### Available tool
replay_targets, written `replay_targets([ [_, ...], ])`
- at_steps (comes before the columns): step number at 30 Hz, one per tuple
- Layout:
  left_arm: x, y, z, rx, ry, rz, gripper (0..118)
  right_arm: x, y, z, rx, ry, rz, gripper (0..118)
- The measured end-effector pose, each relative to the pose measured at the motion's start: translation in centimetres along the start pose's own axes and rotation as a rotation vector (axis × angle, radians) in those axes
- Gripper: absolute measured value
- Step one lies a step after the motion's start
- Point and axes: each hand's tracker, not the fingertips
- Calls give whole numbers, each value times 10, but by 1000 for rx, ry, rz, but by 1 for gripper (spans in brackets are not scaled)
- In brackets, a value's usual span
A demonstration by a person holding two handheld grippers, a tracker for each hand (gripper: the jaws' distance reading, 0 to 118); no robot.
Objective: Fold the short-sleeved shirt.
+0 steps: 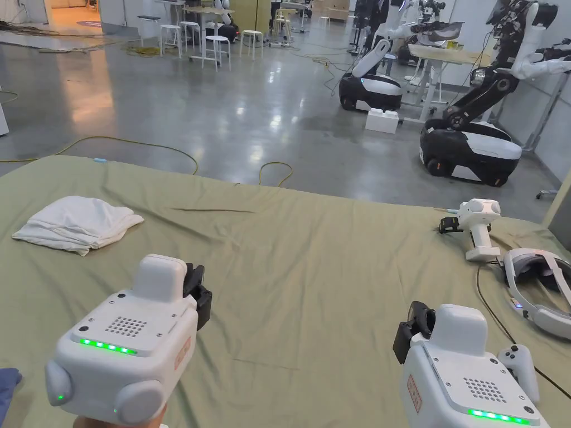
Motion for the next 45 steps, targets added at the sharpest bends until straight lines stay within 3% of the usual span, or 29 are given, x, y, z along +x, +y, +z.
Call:
replay_targets([
  [11, -8, -14, 4, 11, 35, 121, 8, 3, -1, 2, 27, -8, 28, 0],
  [31, 4, -10, 12, 36, 40, 74, 8, -4, -6, 12, 29, -30, 45, 0],
  [36, 7, -10, 11, 36, 42, 71, 10, -10, -6, 12, 41, -49, 80, 0],
  [38, 6, -10, 11, 33, 32, 78, 18, -9, -6, 12, 41, -64, 58, 9],
  [41, 5, -10, 10, 28, 21, 94, 43, -7, -5, 11, 32, -53, 61, 62],
  [42, 5, -10, 11, 30, 20, 97, 56, -7, -4, 10, 30, -49, 63, 68],
  [43, 4, -10, 11, 32, 18, 101, 61, -7, -4, 10, 29, -47, 65, 69],
  [45, 3, -10, 12, 33, 13, 109, 61, -7, -4, 9, 23, -54, 72, 77],
])
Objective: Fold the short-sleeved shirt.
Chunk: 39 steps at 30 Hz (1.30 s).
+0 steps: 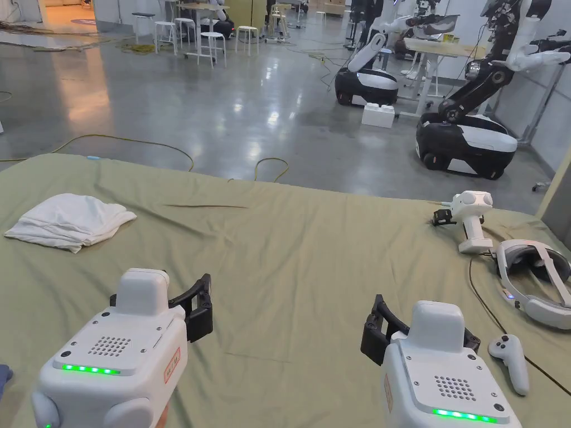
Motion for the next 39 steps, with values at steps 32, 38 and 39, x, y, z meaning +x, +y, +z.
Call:
replay_targets([
  [32, -15, 3, 9, 35, 27, 32, 73, 5, 6, 8, 127, -21, -60, 104],
  [38, -17, 5, 10, 75, 44, 13, 84, 7, 6, 0, 51, 4, -133, 104],
  [39, -17, 5, 11, 82, 34, 12, 84, 7, 7, -1, 42, 1, -143, 104],
])
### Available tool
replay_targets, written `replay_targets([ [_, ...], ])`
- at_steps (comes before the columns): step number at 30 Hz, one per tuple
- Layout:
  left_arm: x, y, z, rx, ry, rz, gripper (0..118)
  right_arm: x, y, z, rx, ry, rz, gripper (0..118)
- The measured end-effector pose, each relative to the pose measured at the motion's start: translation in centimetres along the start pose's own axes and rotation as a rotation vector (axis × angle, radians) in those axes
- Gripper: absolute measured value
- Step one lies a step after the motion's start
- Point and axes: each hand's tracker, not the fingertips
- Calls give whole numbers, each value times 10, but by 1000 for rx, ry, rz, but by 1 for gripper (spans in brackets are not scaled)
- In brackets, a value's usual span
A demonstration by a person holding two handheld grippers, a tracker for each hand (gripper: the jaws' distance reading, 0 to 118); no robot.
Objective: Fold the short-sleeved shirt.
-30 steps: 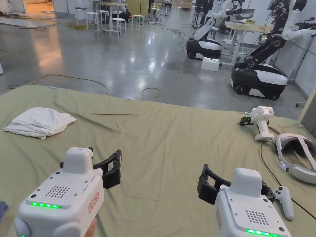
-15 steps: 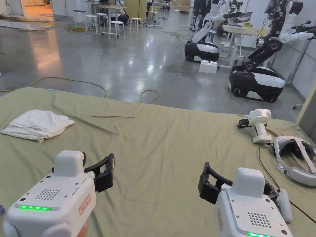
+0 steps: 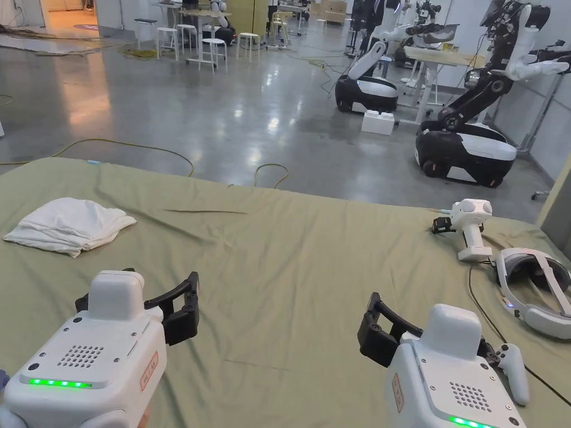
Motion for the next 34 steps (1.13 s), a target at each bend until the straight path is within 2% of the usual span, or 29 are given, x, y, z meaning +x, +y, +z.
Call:
replay_targets([
  [8, 1, -6, 1, 46, -22, -40, 84, 7, 7, -7, -67, -23, -129, 107],
  [19, -9, -8, -6, -24, -13, -38, 84, 15, 2, -26, -192, -119, -169, 107],
  [26, -10, -10, -5, -50, -10, -50, 84, 9, -4, -17, -188, -129, -153, 107],
  [30, -11, -12, -6, -53, -12, -55, 84, 1, -8, -18, -166, -150, -83, 107],
  [34, -14, -13, -5, -27, -33, -14, 84, 0, -9, -19, -173, -109, -76, 107],
])
